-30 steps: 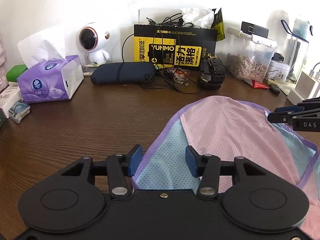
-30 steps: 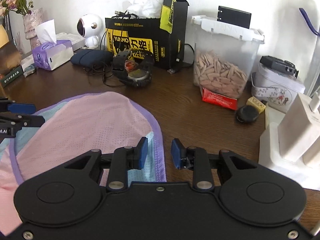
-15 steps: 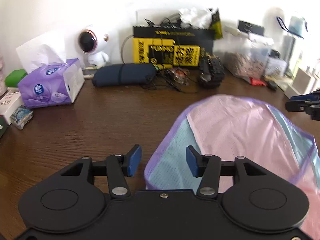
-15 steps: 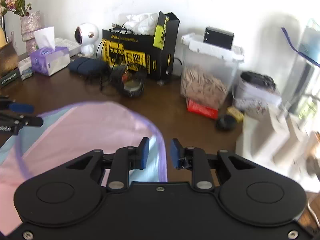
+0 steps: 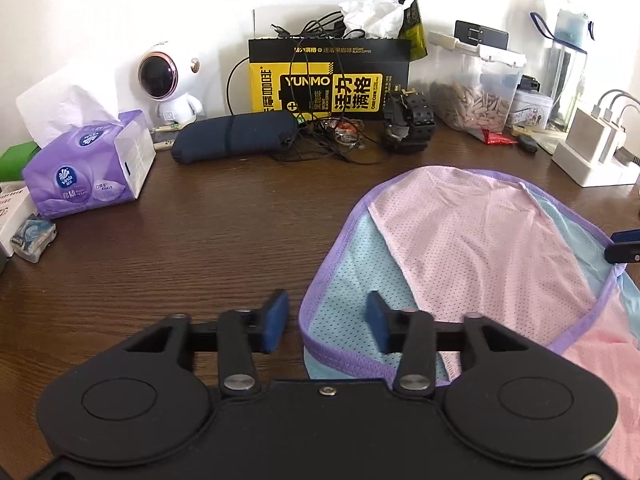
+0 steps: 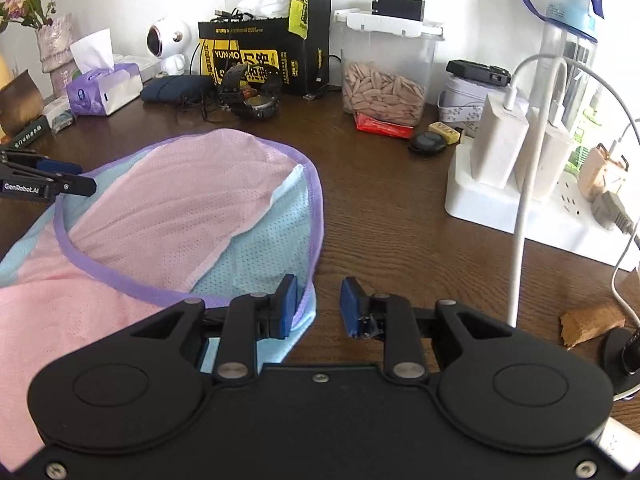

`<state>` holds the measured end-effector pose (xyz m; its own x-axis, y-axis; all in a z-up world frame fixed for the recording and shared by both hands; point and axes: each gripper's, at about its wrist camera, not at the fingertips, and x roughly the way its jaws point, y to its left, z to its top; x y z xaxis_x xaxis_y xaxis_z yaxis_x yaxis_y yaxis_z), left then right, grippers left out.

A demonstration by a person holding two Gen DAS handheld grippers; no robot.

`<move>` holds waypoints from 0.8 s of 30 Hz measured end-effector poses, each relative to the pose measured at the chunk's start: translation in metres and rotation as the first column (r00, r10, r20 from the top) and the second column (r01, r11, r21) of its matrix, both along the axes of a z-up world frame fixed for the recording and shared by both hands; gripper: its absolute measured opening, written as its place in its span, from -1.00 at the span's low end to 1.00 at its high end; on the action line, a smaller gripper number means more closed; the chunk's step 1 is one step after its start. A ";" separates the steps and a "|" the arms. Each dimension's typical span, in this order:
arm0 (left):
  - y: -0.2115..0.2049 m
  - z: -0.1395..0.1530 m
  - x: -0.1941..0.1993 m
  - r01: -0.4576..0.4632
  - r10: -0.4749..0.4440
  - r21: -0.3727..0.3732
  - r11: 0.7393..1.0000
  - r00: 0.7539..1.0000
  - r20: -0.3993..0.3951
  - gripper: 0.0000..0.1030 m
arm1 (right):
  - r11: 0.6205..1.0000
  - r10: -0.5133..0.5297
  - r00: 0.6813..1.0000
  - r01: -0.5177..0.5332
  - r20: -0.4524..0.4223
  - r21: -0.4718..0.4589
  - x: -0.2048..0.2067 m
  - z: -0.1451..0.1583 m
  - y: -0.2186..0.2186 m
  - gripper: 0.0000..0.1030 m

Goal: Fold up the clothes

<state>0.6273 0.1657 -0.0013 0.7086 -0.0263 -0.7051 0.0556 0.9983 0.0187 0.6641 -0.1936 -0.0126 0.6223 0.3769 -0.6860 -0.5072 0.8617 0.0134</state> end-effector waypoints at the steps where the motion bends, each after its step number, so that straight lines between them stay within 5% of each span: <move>1: 0.002 0.000 0.000 -0.007 0.006 -0.002 1.000 1.000 -0.001 -0.20 | 1.000 0.002 1.000 -0.002 0.003 0.000 0.000 0.000 0.000 -0.41; 11: 0.028 0.007 -0.014 0.089 -0.088 -0.097 0.991 0.996 0.010 0.06 | 1.000 0.026 0.999 -0.026 0.033 -0.005 -0.002 0.002 0.004 -0.35; 21: 0.016 0.000 -0.015 0.151 -0.151 -0.035 0.988 0.989 0.005 0.09 | 0.999 0.049 0.997 -0.049 0.063 -0.010 -0.004 0.005 0.008 -0.39; 24: 0.013 -0.001 -0.018 0.160 -0.159 -0.012 0.987 0.987 0.018 -0.05 | 0.998 0.057 0.996 -0.056 0.072 -0.012 -0.004 0.005 0.009 -0.64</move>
